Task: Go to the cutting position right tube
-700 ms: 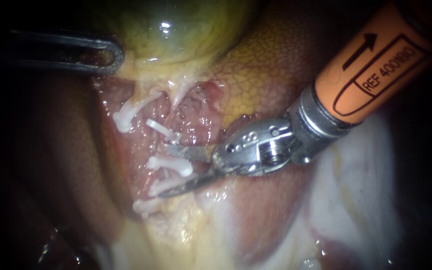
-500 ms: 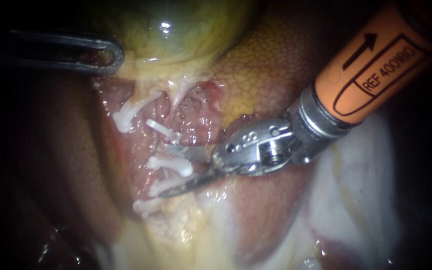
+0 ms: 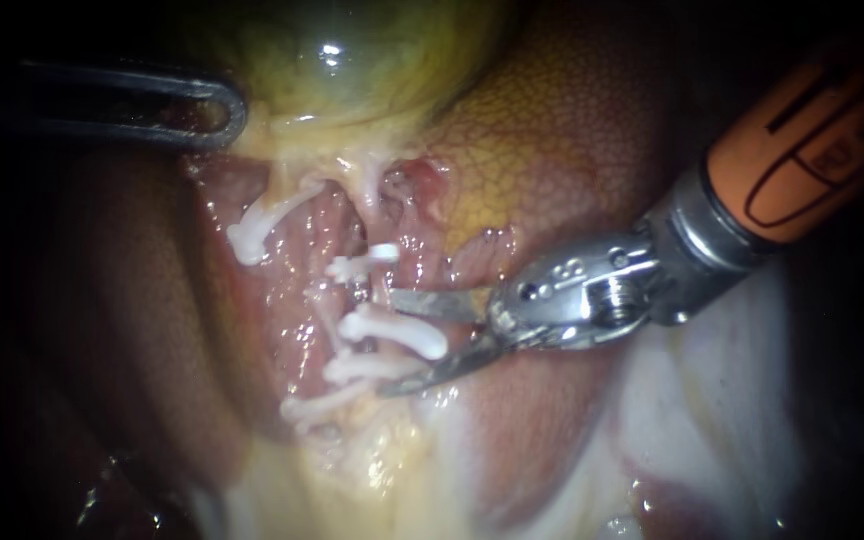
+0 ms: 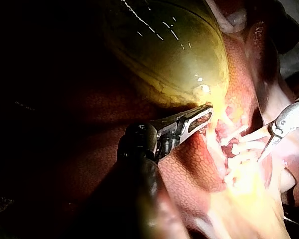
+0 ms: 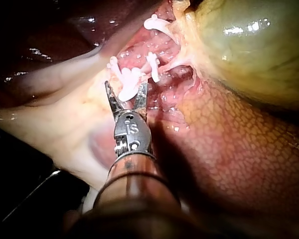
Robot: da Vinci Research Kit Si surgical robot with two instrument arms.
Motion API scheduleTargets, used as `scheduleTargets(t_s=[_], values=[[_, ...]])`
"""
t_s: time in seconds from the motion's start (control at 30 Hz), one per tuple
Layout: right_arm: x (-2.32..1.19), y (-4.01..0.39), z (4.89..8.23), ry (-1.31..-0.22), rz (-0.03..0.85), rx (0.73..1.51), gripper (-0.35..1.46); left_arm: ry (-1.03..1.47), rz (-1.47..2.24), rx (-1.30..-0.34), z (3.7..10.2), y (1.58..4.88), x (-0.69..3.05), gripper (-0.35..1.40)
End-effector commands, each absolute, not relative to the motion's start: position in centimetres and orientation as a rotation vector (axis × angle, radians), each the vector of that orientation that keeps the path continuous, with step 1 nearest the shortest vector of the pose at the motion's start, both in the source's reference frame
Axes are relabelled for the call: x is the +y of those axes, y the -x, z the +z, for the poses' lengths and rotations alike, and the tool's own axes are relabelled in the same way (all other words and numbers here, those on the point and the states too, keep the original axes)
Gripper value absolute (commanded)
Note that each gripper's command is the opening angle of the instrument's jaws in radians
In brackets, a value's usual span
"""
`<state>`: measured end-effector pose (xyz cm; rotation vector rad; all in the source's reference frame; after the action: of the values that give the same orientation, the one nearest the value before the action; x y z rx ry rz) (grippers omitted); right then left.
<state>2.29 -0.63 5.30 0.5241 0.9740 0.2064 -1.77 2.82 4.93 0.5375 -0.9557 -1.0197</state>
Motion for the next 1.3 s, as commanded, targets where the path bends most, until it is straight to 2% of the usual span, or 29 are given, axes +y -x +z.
scheduleTargets(t_s=[0.03,0.2,0.57,0.73,0.9,1.3], values=[[-0.62,-2.27,5.29,-0.527,0.213,0.973,1.18,-0.537,-1.02,-0.956,4.93,1.77,2.82,-0.35],[-0.58,-2.18,5.28,-0.586,0.303,0.949,1.23,-0.537,-1.02,-0.956,4.93,1.77,2.82,-0.35],[-0.4,-1.93,5.45,-0.82,0.594,0.847,1.16,-0.537,-1.02,-0.956,4.93,1.78,2.82,-0.35],[-0.33,-1.93,5.55,-0.887,0.655,0.816,1.15,-0.537,-1.02,-0.956,4.93,1.78,2.82,-0.35],[-0.29,-1.94,5.61,-0.94,0.669,0.808,1.11,-0.537,-1.02,-0.956,4.93,1.78,2.82,-0.35],[-0.29,-2.16,5.65,-1.053,0.635,0.892,1.13,-0.536,-1.02,-0.956,4.94,1.78,2.82,-0.35]])
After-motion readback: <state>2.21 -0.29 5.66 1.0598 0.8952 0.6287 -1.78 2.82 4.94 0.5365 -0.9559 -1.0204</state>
